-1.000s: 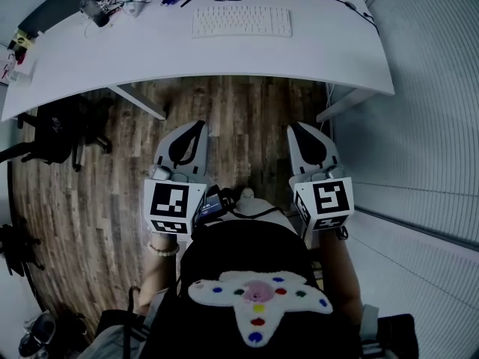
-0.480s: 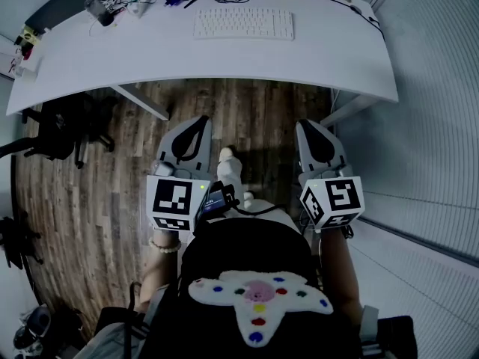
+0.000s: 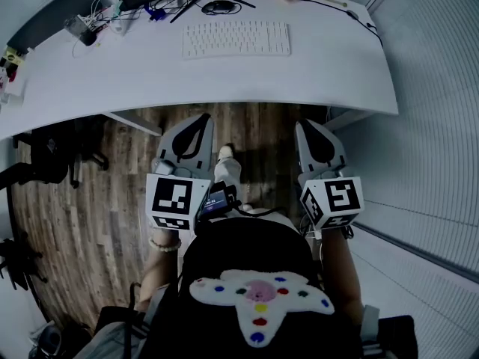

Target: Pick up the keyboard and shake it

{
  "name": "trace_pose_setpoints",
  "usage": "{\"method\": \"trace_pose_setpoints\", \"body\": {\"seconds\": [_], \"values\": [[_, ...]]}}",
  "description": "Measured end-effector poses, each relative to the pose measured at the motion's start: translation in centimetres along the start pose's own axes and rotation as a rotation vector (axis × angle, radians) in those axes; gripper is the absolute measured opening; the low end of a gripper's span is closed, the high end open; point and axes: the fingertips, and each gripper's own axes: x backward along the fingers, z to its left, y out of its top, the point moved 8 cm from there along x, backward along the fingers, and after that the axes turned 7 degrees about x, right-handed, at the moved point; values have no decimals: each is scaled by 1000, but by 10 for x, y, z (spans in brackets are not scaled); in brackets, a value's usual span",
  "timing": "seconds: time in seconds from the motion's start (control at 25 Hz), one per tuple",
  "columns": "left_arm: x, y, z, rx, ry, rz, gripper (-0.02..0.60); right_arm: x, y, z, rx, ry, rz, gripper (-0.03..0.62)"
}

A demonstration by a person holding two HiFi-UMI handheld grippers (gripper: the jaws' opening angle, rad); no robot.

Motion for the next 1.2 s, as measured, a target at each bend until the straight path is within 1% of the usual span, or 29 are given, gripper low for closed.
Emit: {"method": "trace_pose_setpoints", "body": {"seconds": [0.28,0.52,0.68,0.88,1.04,1.2], "values": [[-80,21,86,19,-21,22,16,-108,34,-14,10,-14,34,41],[-131,38,141,22,-37,40,15,-178,57,-26,9,-28,52,41],[-160,44,173,50,-48,54,17,-219,69,-35,16,-37,74,41],[-187,36,202,82,-48,80,16,-256,68,-39,12,-24,96,41],[-199,33,215,150,-37,97,17,-273,68,-42,-4,-24,129,41],[-211,24,229,125,-22,120,16,-286,64,-50,-4,-11,137,41]]}}
